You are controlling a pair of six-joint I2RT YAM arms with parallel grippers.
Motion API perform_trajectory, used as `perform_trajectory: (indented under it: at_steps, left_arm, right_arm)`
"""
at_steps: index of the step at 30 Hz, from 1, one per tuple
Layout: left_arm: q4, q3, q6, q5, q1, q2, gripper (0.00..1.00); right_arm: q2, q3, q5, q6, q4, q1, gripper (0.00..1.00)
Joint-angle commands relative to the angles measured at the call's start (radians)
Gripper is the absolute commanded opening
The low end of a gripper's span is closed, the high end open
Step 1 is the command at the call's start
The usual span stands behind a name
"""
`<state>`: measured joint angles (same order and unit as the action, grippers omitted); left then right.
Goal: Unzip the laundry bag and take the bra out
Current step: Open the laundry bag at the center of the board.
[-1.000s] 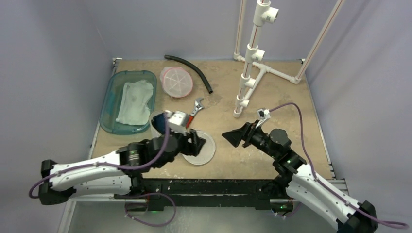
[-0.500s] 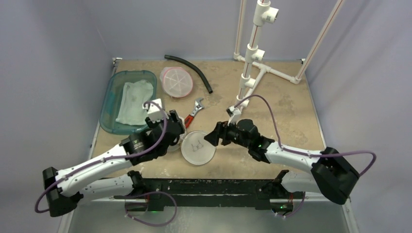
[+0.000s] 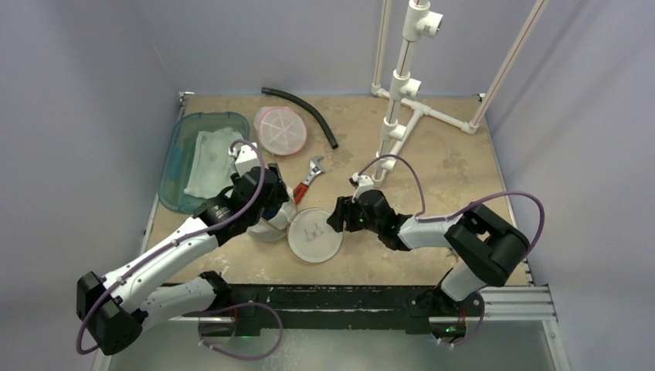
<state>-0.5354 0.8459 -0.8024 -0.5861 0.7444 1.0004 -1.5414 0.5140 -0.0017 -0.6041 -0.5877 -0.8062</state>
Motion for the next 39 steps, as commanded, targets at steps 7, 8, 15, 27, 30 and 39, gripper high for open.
perform_trajectory:
  at_steps: [7,8,15,27,30,39]
  left_arm:
    - [0.039,-0.032,0.067,0.145,-0.094,0.033,0.65]
    - [0.037,-0.036,0.068,0.146,-0.1,0.034,0.66]
    - [0.006,-0.035,0.064,0.098,-0.12,0.066,0.68]
    - [0.023,-0.018,0.072,0.058,-0.12,0.161,0.63]
    - [0.044,-0.026,0.079,0.086,-0.121,0.17,0.41]
    - [0.053,-0.011,0.102,0.145,-0.121,0.044,0.0]
  right_arm:
    - [-0.019,0.023,0.039,0.014,-0.022,-0.005,0.23]
    - [-0.013,0.018,0.04,0.012,-0.019,-0.006,0.19]
    - [0.055,-0.029,0.046,0.0,-0.002,-0.005,0.03]
    - [0.108,-0.046,0.012,0.001,0.003,-0.005,0.0]
    - [0.113,-0.044,0.005,0.002,0.003,-0.005,0.0]
    - [0.156,-0.027,0.005,0.009,0.042,-0.005,0.0]
